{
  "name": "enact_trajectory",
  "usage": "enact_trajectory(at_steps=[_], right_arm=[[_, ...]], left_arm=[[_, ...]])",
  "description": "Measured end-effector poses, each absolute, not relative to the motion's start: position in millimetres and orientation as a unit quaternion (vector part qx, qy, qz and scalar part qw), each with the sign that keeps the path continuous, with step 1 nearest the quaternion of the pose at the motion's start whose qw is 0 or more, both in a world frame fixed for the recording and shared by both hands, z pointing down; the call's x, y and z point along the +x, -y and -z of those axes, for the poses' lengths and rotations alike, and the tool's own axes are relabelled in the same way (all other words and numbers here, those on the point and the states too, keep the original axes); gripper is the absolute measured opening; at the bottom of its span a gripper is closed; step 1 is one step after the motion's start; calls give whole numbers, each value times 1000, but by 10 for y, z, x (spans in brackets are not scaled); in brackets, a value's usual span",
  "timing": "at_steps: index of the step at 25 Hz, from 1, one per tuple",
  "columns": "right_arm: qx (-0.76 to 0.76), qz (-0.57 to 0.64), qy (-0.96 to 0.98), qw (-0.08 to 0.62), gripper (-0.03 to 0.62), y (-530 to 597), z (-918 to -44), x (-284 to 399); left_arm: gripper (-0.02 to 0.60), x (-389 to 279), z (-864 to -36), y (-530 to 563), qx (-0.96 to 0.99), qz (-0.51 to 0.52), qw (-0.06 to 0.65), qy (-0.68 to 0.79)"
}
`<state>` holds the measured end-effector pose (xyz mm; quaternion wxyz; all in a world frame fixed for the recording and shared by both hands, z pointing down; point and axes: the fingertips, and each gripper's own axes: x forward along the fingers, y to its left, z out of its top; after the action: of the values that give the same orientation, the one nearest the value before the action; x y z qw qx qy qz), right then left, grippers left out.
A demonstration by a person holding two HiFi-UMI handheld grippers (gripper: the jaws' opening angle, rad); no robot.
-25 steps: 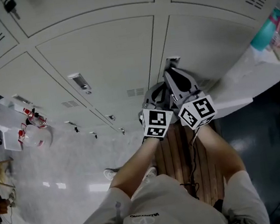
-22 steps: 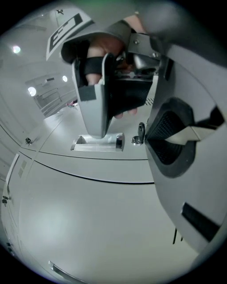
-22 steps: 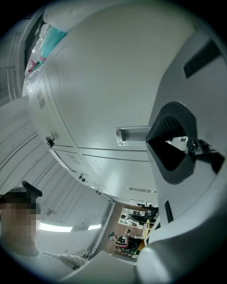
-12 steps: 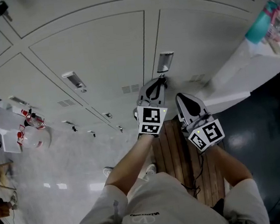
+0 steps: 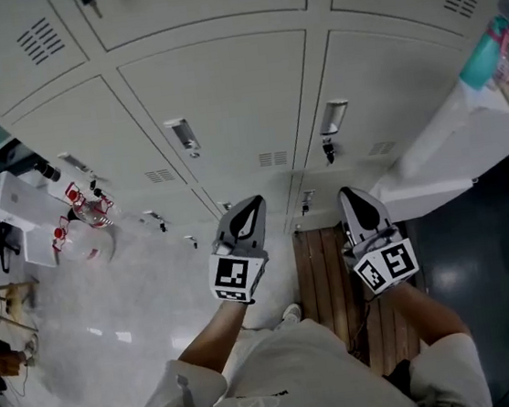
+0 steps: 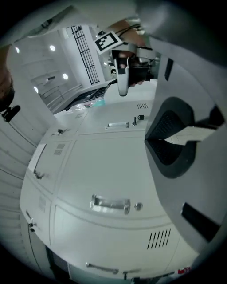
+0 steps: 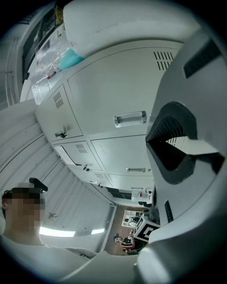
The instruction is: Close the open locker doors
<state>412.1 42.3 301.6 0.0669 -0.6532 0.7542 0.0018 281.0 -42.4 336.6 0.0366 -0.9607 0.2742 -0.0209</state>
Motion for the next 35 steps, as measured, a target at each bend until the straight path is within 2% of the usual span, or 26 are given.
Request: enact_trajectory(at_steps=[7, 15, 21, 35], right_arm=[[-669, -8, -739, 81, 9, -724, -2625, 3654], [-694, -18, -713, 94, 9, -912, -2293, 3295], [-695, -24, -713, 95, 9, -911, -2310, 2902], [-706, -29, -703, 77, 9, -1060, -2371, 2686]], left_arm=[[3, 1071, -2774, 358, -939, -34, 22, -341], [3, -116, -2411, 421, -919, -74, 43, -384], [3, -433, -2449, 418, -917, -89, 29, -387], [3, -470, -2485, 338, -930, -90, 23, -356]])
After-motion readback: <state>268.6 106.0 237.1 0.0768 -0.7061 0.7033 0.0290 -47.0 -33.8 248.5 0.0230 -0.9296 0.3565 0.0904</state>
